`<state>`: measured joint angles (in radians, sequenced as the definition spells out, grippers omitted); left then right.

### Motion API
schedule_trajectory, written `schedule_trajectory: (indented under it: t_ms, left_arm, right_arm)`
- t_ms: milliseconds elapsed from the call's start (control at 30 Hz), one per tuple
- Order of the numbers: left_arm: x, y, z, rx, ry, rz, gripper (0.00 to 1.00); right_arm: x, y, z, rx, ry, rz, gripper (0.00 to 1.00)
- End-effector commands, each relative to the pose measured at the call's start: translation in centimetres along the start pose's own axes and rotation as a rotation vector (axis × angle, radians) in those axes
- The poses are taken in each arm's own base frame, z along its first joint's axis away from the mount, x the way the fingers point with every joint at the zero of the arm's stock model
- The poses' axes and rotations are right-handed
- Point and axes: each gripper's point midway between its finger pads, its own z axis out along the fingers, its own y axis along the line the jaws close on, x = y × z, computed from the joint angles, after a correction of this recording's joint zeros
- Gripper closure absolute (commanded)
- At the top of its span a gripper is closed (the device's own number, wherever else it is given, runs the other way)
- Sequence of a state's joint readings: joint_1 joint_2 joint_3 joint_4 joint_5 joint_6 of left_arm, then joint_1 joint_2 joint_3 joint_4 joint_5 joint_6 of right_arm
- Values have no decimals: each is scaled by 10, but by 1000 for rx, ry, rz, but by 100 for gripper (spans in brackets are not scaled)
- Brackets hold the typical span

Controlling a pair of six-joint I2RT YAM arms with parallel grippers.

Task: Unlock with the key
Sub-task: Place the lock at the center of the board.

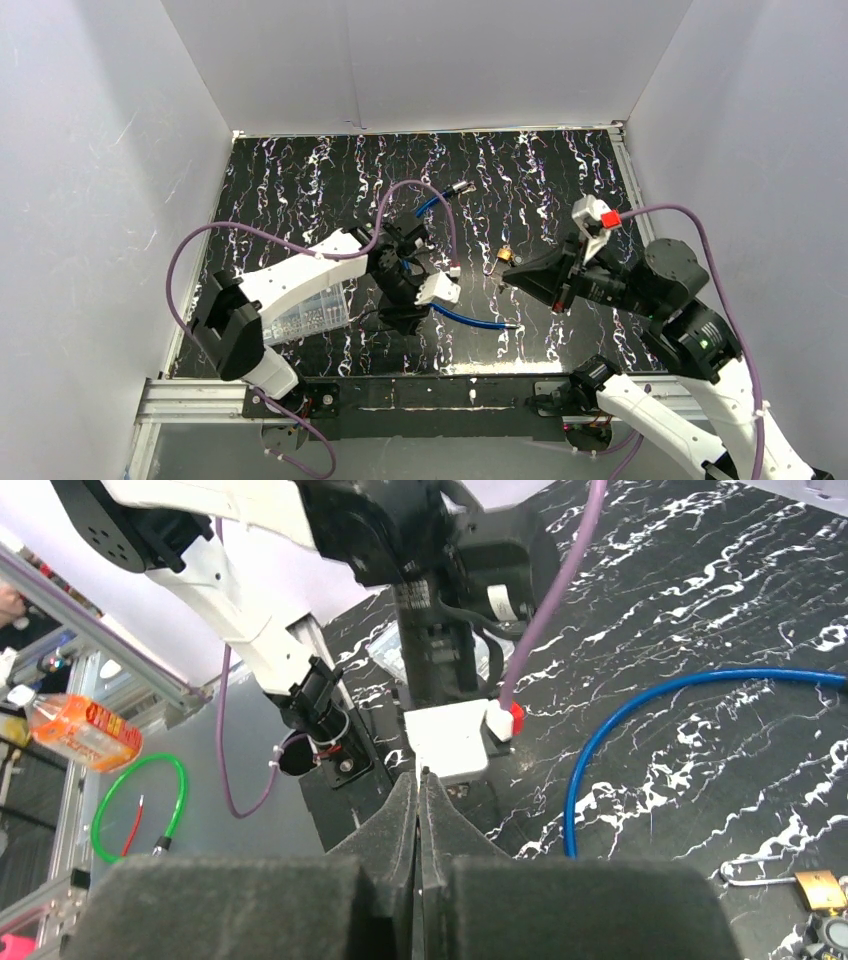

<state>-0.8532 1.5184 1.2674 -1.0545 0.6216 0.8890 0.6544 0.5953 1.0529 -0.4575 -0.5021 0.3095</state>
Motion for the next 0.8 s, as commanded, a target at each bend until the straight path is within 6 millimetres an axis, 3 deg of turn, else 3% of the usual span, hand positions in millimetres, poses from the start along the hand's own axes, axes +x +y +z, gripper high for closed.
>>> schedule_trajectory:
  t_ms: [0,100,200,333,433,467,567,600,767]
  left_arm:
    - [16,41,17,-156,55,52,100]
    - [37,59,39,-195,117,24,91]
    - [51,64,58,-218,173,25,83]
    - [75,80,79,-305,286,53,82]
    - [82,93,87,-353,318,33,77]
    - [82,96,87,-365,323,24,69]
    - [74,98,82,-386,299,13,15]
    - [71,97,78,-395,286,16,5]
    - [64,79,55,-419,250,9,2]
  right_arm:
    - [-6,-9,-14,96,-78,16,99]
    - [-6,-9,-18,115,-91,23,99]
    - [-9,-10,-20,126,-104,24,99]
    - [-11,-11,-20,131,-115,26,99]
    - [-11,-10,-20,127,-114,31,99]
    - [-12,-10,-20,128,-115,32,99]
    - [-12,-10,-19,127,-113,33,99]
    - [-12,-10,-19,127,-110,34,99]
    - [-11,-11,-15,119,-104,35,99]
